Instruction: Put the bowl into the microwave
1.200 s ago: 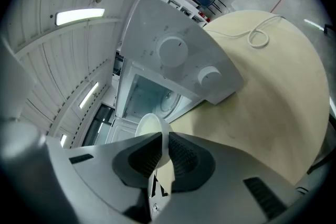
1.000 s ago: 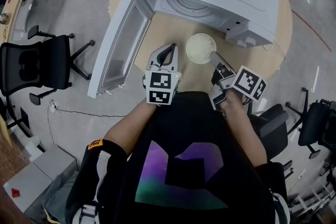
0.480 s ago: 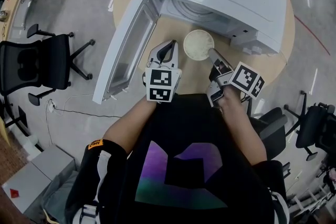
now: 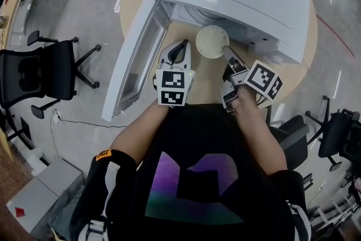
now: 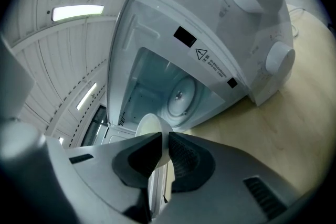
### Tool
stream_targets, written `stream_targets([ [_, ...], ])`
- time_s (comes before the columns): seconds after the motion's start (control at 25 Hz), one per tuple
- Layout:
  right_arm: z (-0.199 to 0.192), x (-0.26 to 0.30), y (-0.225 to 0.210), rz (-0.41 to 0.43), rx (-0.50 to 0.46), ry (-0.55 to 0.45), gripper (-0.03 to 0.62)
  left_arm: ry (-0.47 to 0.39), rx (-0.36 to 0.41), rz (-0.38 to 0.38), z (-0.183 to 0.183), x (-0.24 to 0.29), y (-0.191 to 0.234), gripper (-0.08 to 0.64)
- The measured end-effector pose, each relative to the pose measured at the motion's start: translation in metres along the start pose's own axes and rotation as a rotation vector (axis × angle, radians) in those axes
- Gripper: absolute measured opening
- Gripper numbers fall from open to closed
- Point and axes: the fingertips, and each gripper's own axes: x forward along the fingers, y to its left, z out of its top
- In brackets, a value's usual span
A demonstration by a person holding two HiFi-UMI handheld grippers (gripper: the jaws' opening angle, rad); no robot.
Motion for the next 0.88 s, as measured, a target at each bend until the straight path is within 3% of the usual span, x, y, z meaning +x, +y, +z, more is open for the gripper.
stream_targets([
  [0.88,0.04,0.049,-0.019,-0.05,0.072,-0.079,0.051,0.059,0.006,0.031,0.014,0.067,0.027,0.044],
])
